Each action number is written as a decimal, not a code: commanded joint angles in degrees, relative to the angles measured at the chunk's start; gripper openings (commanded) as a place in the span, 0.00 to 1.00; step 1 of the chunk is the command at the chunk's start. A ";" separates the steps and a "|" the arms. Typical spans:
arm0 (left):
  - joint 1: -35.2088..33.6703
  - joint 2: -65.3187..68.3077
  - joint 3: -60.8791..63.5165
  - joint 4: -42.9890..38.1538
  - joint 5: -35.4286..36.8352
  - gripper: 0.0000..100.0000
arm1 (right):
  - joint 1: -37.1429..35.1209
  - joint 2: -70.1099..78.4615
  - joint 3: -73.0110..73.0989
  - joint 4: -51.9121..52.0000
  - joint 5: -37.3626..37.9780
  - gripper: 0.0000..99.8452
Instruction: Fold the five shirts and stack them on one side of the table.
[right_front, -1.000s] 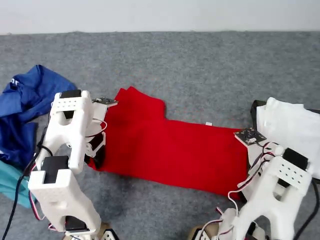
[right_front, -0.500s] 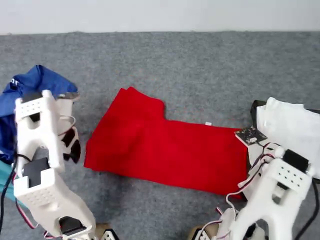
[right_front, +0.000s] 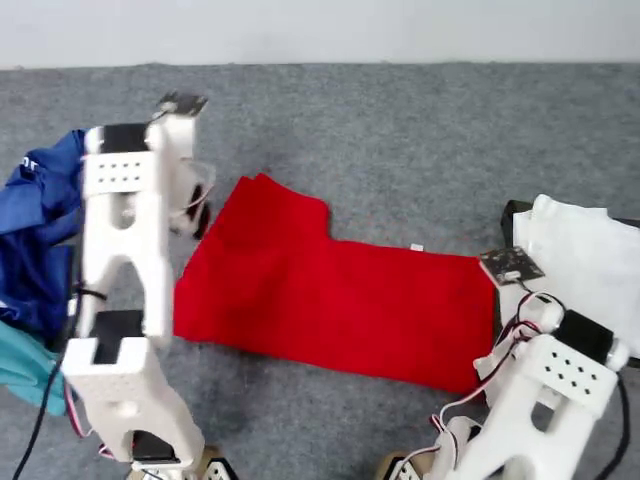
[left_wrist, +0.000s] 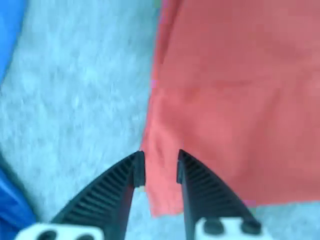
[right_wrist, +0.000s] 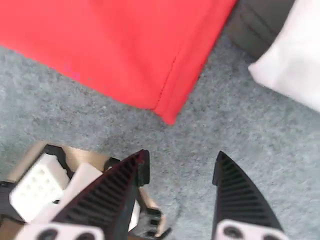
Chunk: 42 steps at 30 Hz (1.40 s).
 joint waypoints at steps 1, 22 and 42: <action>1.05 4.22 -9.45 1.32 1.05 0.12 | -0.66 1.01 -2.29 -0.92 -1.93 0.22; 6.95 49.14 -64.92 -7.30 -2.46 0.20 | -7.08 1.36 -4.40 -0.92 -5.27 0.22; 8.97 59.78 -68.70 -18.20 -2.64 0.09 | -6.90 1.36 -4.40 -0.92 -6.77 0.22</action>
